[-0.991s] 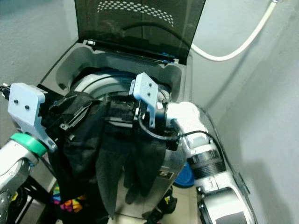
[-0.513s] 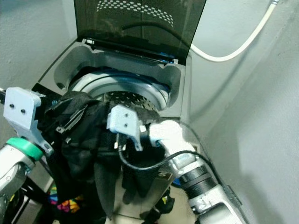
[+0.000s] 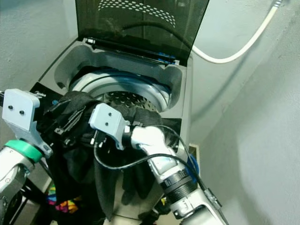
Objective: Clothes washing
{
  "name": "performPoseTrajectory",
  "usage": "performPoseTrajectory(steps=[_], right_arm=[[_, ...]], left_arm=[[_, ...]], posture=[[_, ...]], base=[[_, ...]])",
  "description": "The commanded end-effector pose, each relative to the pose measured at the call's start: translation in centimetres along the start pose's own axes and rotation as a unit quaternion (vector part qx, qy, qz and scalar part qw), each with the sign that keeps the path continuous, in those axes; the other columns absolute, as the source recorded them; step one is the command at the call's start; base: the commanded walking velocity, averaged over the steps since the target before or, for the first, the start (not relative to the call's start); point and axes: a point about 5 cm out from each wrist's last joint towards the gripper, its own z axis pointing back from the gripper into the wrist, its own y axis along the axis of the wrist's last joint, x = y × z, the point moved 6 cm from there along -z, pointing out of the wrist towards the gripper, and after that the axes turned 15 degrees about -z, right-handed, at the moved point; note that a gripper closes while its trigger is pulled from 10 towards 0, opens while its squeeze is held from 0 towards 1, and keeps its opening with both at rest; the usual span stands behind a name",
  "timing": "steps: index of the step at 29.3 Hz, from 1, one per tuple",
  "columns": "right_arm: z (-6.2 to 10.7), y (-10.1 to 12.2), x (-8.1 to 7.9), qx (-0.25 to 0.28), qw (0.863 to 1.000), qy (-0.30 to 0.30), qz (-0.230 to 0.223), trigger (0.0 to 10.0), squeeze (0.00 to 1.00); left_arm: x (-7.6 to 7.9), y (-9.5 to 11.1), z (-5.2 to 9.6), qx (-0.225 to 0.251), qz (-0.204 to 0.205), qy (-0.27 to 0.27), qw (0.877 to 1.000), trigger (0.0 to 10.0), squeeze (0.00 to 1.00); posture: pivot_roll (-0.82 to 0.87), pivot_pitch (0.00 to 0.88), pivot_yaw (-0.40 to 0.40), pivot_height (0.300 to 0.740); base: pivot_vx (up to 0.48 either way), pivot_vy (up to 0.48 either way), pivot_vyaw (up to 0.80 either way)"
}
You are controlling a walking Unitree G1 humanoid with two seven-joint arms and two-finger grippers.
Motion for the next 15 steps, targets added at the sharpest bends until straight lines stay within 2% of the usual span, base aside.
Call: performPoseTrajectory(steps=[1, 7, 15], right_arm=[[-0.3, 0.04, 0.31, -0.002, 1.0, -0.005, 0.022, 0.0, 0.0], [-0.25, -0.67, 0.13, -0.026, 0.998, 0.009, 0.053, 0.0, 0.0], [-0.02, -0.72, 0.55, -0.037, 0.997, 0.009, 0.072, 0.0, 0.0]], left_arm=[[0.34, -0.04, 0.26, -0.005, 0.001, -0.004, 1.0, 10.0, 0.0], [0.39, -0.04, 0.29, -0.006, 0.001, -0.005, 1.0, 10.0, 0.0], [0.45, 0.01, 0.17, -0.006, 0.0, -0.008, 1.0, 10.0, 0.0]], posture=[[0.09, 0.056, -0.072, 0.74], [0.09, 0.056, -0.072, 0.74], [0.09, 0.062, -0.062, 0.74]], base=[[0.0, 0.0, 0.0], [0.0, 0.0, 0.0], [0.0, 0.0, 0.0]])
